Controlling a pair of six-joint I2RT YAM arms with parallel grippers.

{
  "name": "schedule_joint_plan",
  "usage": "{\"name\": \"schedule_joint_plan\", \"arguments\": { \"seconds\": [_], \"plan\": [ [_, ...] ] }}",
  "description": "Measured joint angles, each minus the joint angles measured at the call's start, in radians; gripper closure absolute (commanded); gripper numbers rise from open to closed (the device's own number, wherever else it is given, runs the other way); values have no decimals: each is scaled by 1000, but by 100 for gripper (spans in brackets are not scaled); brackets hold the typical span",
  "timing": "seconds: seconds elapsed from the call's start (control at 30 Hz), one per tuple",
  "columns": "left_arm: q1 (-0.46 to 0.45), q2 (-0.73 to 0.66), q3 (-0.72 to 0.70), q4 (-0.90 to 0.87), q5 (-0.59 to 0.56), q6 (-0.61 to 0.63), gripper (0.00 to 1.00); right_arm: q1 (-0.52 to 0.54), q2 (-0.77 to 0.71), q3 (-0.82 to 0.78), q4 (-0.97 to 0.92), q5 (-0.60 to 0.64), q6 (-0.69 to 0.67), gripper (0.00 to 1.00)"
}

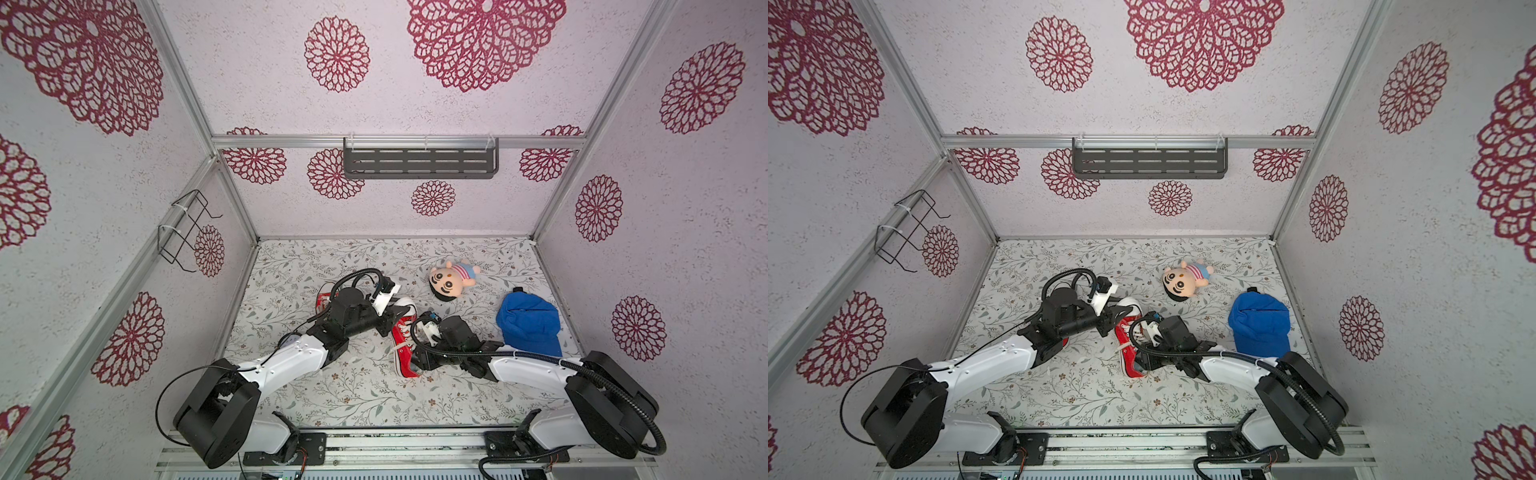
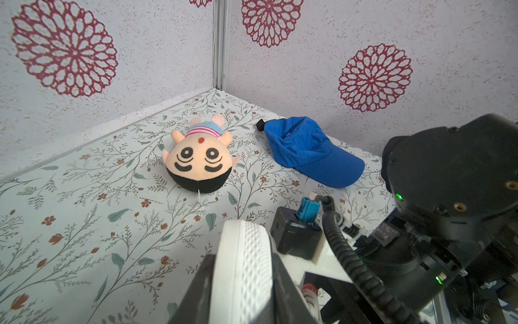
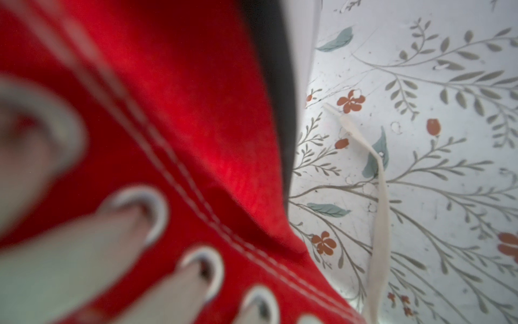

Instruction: Remove the insole from the shoe

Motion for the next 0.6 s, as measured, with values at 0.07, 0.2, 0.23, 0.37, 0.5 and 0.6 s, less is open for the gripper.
{"name": "schedule_joint_plan", "arguments": {
  "seconds": [0.07, 0.2, 0.23, 0.37, 0.5, 0.6],
  "plan": [
    [2, 2, 0, 0, -4, 0, 100, 7, 8, 4, 1, 16, -1, 61],
    [2, 2, 1, -3, -10, 0, 100, 26, 9, 5, 0, 53, -2, 61],
    [2, 3, 1, -3, -11, 0, 100, 29, 8, 5, 0, 60, -2, 62],
    [2, 3, 2, -4, -19, -5, 100, 45, -6, 5, -11, 84, -2, 63],
    [2, 4, 7, -11, -17, -12, 100, 60, -25, 5, -31, 106, -1, 63],
    [1, 6, 11, -14, -14, -14, 100, 68, -35, 5, -45, 122, -1, 63]
  ]
}}
